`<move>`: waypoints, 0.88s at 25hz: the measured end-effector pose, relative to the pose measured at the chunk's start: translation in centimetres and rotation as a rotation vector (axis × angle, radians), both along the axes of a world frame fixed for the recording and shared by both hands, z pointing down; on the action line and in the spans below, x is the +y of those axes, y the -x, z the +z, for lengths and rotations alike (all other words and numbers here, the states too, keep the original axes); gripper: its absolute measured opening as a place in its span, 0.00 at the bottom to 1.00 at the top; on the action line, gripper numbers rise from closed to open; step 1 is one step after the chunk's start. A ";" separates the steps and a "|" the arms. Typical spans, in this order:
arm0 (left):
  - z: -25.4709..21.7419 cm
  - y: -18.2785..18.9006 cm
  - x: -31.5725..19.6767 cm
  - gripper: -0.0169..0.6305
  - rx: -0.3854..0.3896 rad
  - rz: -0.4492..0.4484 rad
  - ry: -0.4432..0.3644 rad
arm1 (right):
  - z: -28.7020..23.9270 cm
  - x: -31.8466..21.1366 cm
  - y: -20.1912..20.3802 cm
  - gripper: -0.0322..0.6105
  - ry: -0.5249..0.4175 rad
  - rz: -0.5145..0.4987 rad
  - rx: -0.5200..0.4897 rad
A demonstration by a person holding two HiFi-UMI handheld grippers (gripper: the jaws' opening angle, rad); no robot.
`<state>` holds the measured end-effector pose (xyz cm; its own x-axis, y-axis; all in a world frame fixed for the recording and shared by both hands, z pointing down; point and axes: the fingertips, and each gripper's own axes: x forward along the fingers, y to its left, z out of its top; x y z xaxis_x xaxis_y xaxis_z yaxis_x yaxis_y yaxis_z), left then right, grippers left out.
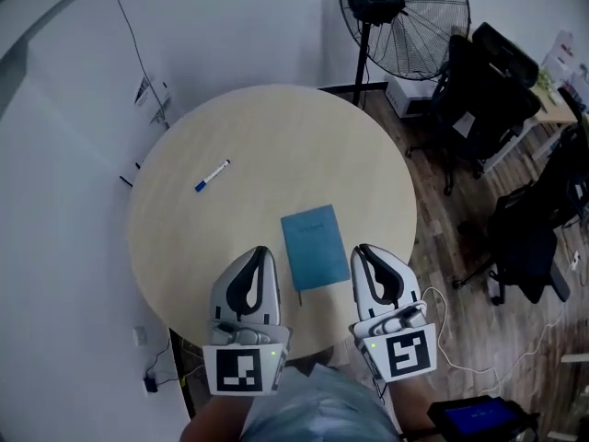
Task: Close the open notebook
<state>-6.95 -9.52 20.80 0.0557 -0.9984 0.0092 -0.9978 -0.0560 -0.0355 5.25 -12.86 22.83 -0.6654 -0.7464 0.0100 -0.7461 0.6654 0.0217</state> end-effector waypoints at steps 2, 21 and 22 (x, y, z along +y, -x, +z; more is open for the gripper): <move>-0.3 1.3 0.9 0.06 0.005 -0.032 -0.006 | -0.3 0.3 1.0 0.13 0.000 -0.013 0.000; -0.7 2.9 2.1 0.06 -0.007 -0.081 0.008 | -0.8 0.8 3.2 0.12 -0.018 -0.067 -0.016; -0.8 2.9 2.1 0.06 -0.008 -0.081 0.009 | -0.9 0.8 3.3 0.12 -0.019 -0.075 -0.014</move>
<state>-9.89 -7.45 20.03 -0.0251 -0.9995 0.0180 -0.9988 0.0243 -0.0434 1.91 -12.04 21.90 -0.7193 -0.6946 -0.0129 -0.6947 0.7189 0.0246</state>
